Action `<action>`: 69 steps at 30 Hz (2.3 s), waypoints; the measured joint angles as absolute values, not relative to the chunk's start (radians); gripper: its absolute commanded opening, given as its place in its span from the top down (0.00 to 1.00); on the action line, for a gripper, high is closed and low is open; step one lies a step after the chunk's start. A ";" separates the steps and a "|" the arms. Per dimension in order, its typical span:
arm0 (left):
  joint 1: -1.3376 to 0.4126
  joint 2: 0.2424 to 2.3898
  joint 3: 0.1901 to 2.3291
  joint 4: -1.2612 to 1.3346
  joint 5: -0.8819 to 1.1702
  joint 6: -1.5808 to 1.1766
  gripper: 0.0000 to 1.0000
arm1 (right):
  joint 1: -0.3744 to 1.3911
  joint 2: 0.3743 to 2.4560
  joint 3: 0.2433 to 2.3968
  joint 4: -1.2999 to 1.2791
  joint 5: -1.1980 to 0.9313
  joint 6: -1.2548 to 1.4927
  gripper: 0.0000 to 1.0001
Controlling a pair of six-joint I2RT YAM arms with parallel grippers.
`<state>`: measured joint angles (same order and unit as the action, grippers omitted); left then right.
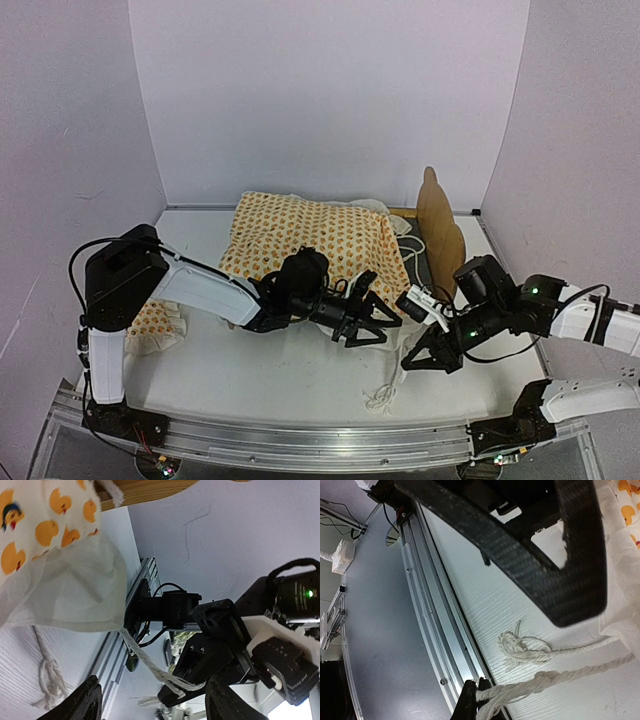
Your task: Set up the pet bed
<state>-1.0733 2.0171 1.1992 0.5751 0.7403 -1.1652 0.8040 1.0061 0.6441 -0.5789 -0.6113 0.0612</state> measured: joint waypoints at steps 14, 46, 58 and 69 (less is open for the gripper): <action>-1.133 2.151 1.284 0.595 0.743 -1.515 0.53 | 0.804 1.118 0.687 -0.539 -0.657 -0.035 1.00; -1.083 2.035 1.208 0.536 0.642 -1.098 1.00 | 0.920 1.209 0.460 -0.355 -0.044 0.620 0.43; -1.083 2.026 1.182 0.505 0.632 -1.069 1.00 | 1.156 1.449 0.478 -0.099 0.418 0.548 0.59; -1.085 2.020 1.170 0.481 0.641 -1.052 1.00 | 1.245 1.463 0.420 -0.035 0.522 0.629 0.43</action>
<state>-1.0855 2.0205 1.1702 0.4812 0.6411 -1.0523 1.2449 1.4628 0.4202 -0.0349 0.5220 0.6292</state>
